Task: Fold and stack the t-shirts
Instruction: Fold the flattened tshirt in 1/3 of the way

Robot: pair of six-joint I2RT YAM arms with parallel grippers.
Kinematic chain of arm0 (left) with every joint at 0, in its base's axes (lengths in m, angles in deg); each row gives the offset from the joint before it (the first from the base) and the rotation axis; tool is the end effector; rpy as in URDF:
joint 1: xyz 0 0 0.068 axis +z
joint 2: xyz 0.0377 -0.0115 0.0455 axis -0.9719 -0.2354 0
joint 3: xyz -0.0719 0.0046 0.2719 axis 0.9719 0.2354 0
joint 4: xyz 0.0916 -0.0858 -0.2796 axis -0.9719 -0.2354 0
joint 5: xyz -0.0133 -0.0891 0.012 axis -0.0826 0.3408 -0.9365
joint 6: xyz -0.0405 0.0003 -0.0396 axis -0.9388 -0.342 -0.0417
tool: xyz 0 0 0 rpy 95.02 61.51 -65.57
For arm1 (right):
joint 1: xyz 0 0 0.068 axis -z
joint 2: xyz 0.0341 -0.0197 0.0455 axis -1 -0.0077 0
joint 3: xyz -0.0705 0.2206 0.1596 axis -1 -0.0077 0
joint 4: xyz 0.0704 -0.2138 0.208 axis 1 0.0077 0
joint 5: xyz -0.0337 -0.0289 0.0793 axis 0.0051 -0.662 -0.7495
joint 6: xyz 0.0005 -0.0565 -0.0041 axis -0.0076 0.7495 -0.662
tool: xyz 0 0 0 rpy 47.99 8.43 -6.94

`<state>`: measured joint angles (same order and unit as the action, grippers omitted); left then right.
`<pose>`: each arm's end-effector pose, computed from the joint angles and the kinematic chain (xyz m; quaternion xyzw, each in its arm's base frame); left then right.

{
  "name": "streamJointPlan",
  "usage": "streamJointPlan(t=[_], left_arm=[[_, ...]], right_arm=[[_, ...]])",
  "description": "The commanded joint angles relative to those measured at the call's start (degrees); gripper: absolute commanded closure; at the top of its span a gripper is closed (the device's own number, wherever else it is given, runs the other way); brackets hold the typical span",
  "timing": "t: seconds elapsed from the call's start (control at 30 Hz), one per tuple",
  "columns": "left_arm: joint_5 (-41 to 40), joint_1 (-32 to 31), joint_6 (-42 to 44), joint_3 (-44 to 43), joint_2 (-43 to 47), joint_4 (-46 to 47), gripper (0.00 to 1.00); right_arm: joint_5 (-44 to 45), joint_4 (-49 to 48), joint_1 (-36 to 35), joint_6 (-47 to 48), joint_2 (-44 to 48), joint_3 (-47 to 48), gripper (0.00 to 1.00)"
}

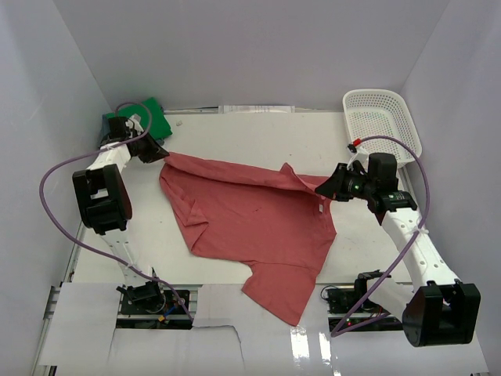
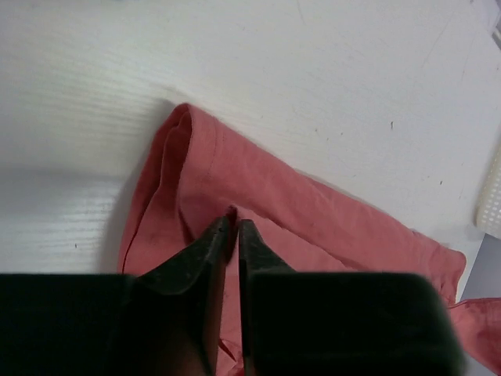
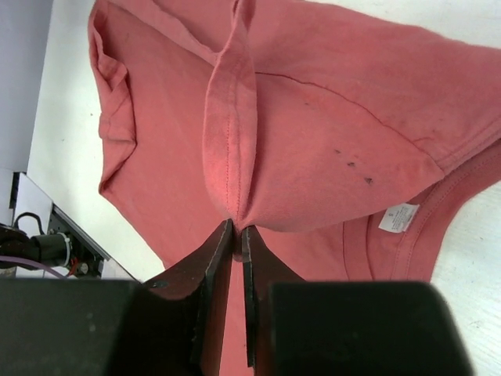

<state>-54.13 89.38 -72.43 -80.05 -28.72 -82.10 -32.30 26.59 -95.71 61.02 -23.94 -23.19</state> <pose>0.4756 0.0901 0.1847 -0.2082 0.8932 -0.2653 0.2974 0.2679 0.0502 0.2762 -0.0487 0.8503 0.3352 0.4028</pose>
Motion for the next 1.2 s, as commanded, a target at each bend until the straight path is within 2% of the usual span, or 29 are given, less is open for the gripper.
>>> streamJointPlan(t=[0.0, 0.07, 0.1, 0.27, 0.37, 0.5, 0.6, 0.8, 0.93, 0.97, 1.03, 1.07, 1.1, 1.17], left_arm=[[-0.5, 0.5, -0.5, 2.7, 6.6, 1.1, 0.75], [-0.7, 0.5, -0.8, 4.2, 7.3, 1.0, 0.71], [-0.7, 0.6, -0.9, 4.5, 7.8, 0.9, 0.67], [-2.5, 0.6, -1.4, 6.2, 8.0, -0.6, 0.6], [-3.1, 1.1, -1.9, 7.3, 8.5, 0.0, 0.68], [2.0, 1.2, -2.3, 6.1, 8.0, 2.7, 0.68], [7.0, 0.5, -2.0, 1.5, 3.6, 2.6, 0.76], [11.7, -2.8, -1.9, -7.1, -4.8, 2.5, 0.8], [15.0, -5.3, -0.6, -13.0, -9.8, 1.6, 0.85], [15.0, -6.0, -0.4, -15.0, -10.8, 0.6, 0.87], [15.2, -6.6, -0.1, -16.4, -13.0, 0.1, 0.92], [15.7, -6.8, -0.2, -16.8, -13.6, -0.3, 0.96], [16.0, -7.0, -0.1, -17.3, -14.1, -0.4, 1.0], [16.3, -7.5, 0.4, -17.4, -15.2, -0.9, 1.0]], right_arm=[[1.1, 3.9, -0.3, 0.3, -1.1, 1.5, 0.83], [1.9, 7.1, -0.3, 0.3, -2.2, 2.4, 0.71], [2.9, 8.0, -0.3, 0.3, -2.5, 2.5, 0.6], [5.1, 11.0, -0.3, -0.5, -4.6, 2.5, 0.42], [6.6, 10.1, -0.2, -1.1, -4.8, 2.7, 0.4], [8.8, 7.9, -0.1, -1.8, -6.1, 3.0, 0.4], [9.3, 4.2, -0.1, -2.5, -9.3, 2.9, 0.4], [11.9, -2.9, 0.0, -4.8, -17.2, 3.6, 0.4], [12.8, -6.4, 0.1, -5.7, -22.3, 5.1, 0.48], [13.1, -7.6, 0.1, -5.8, -24.1, 6.0, 0.57], [13.4, -8.1, 0.1, -6.1, -25.9, 7.1, 0.82], [13.9, -8.0, 0.1, -6.1, -27.8, 7.9, 0.9], [14.1, -7.9, 0.1, -6.1, -28.6, 9.1, 0.92], [14.3, -7.6, 0.1, -6.0, -30.8, 10.3, 0.92]])
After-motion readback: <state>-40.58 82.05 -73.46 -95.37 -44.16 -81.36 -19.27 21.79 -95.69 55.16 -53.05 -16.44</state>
